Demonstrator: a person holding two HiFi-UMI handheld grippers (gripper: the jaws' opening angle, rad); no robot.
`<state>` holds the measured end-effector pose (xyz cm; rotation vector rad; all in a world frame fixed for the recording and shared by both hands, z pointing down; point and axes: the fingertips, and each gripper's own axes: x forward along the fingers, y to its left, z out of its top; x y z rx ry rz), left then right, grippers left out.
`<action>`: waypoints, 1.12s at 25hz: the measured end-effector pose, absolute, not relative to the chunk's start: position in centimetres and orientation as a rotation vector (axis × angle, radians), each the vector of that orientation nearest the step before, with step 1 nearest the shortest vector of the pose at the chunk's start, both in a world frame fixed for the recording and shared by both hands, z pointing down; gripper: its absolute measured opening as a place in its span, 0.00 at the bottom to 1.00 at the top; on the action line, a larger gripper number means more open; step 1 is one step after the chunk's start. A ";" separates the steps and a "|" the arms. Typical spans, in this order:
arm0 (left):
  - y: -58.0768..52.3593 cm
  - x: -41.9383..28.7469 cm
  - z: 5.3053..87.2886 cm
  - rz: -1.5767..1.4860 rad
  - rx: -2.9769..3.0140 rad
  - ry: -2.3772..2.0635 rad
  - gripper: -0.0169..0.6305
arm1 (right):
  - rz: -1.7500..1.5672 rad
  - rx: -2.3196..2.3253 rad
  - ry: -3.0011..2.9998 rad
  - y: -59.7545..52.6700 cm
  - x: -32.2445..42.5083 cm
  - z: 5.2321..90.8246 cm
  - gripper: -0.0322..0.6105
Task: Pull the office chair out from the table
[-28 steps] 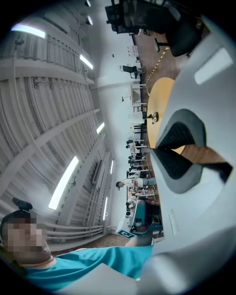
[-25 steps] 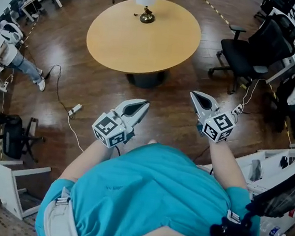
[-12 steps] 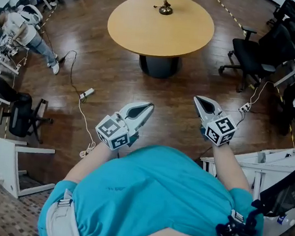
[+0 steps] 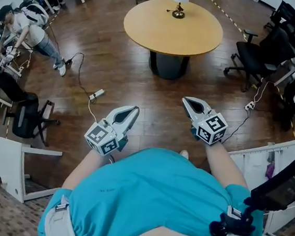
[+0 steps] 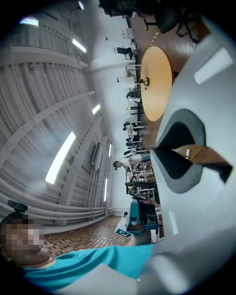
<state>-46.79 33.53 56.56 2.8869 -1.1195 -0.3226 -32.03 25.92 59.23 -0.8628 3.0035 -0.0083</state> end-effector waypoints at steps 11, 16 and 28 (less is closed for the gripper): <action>39.0 -43.5 58.1 -0.377 2.840 -1.166 0.06 | 0.008 -0.767 3.009 32.3 -28.4 58.7 0.05; 38.0 -39.7 57.7 -0.383 2.860 -1.096 0.06 | 0.015 -0.774 3.040 32.3 -25.8 59.7 0.05; 38.1 -39.8 57.3 -0.358 2.905 -1.082 0.06 | 0.042 -0.821 3.044 32.0 -25.7 59.5 0.05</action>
